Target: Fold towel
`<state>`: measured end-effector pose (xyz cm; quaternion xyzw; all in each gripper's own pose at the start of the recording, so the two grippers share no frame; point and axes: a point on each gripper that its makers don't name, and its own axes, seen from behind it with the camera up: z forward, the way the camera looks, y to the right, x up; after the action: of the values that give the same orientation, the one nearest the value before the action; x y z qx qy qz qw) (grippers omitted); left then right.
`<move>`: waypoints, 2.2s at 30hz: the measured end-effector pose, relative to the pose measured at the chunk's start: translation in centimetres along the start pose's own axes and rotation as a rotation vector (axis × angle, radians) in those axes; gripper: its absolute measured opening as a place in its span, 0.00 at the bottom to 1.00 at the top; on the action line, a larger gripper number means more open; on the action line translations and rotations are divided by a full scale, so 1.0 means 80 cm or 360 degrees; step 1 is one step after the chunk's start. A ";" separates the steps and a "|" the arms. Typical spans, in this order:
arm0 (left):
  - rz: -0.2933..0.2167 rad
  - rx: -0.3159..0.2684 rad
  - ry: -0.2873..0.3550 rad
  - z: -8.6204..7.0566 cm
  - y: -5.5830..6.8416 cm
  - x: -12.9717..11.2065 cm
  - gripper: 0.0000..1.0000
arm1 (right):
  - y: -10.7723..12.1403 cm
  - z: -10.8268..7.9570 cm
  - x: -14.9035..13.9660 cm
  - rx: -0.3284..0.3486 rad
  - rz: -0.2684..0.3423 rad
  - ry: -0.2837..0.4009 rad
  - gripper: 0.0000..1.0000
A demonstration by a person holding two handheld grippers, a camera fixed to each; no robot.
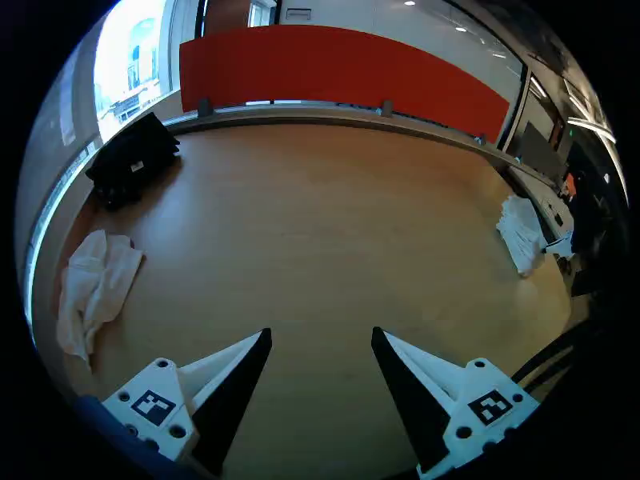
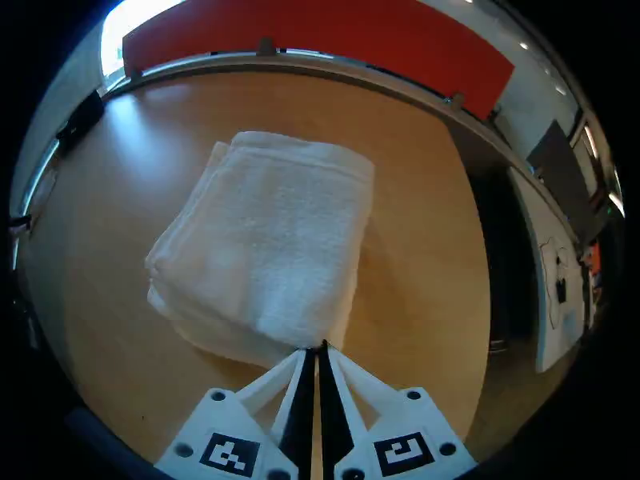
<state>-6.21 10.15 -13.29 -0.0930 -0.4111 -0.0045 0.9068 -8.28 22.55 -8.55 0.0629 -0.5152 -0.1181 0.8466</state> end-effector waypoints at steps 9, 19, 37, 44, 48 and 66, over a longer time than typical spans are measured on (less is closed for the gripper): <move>-0.0004 -0.0004 0.0002 0.000 0.000 0.001 0.93 | -0.004 -0.010 -0.002 -0.0013 -0.0001 0.0026 0.19; 0.0005 -0.0024 0.0000 0.003 0.005 0.000 0.93 | -0.018 -0.025 -0.008 0.0003 -0.0023 0.0043 0.55; -0.0031 -0.0013 0.0013 -0.004 -0.004 -0.005 0.93 | -0.108 -0.037 0.065 0.0166 -0.0156 0.0234 0.62; -0.0045 0.0000 0.0016 -0.007 -0.010 -0.008 0.93 | -0.128 -0.031 0.075 0.0190 -0.0212 0.0238 0.50; -0.0051 0.0003 0.0016 -0.009 -0.013 -0.009 0.93 | -0.130 -0.027 0.076 0.0181 -0.0222 0.0230 0.32; -0.0057 0.0007 0.0013 -0.007 -0.014 -0.008 0.93 | -0.146 -0.018 0.053 0.0277 -0.0262 0.0159 0.14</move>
<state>-6.32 8.91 -13.98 -0.0838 -0.4089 -0.0202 0.9085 -6.68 10.12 -8.25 0.1840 -0.4737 -0.1389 0.8500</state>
